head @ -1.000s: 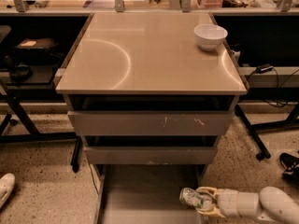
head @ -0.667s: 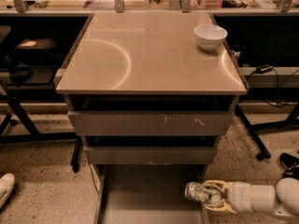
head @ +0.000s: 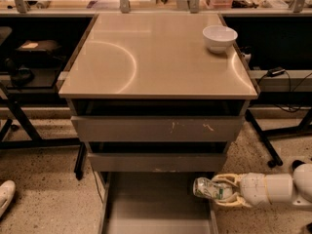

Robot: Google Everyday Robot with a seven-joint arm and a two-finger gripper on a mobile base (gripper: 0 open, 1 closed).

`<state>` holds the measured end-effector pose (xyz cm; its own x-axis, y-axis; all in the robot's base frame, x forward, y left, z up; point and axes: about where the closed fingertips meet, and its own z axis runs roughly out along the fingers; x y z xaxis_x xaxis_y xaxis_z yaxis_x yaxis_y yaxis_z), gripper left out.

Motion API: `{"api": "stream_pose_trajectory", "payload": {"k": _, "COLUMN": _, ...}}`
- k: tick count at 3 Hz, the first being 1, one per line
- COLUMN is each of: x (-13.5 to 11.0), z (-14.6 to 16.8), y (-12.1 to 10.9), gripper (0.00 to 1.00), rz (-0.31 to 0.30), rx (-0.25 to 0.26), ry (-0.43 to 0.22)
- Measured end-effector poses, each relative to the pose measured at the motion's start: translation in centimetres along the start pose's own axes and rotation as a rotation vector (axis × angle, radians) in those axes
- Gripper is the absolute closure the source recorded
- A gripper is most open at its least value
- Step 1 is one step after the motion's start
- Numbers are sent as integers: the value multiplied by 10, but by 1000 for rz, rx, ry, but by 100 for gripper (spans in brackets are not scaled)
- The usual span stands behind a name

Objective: Pick 7up can from bottom drawer and place on counter

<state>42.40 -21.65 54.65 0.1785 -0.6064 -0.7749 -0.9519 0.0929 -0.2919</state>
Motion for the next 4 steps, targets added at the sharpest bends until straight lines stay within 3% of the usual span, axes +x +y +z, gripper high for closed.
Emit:
{"api": "stream_pose_trajectory", "payload": {"k": 1, "x": -21, "z": -5, "y": -12, "gripper": 100, "rz": -49, "rx": -22, "ry": -16}}
{"api": "stream_pose_trajectory", "payload": {"k": 3, "x": -134, "z": -29, "y": -93, "gripper": 100, "rz": -240, "rx": -107, "ry": -21}}
{"api": "stream_pose_trajectory", "payload": {"k": 4, "x": -169, "z": -43, "y": -130, "gripper": 100, "rz": -262, "rx": -96, "ry": 59}}
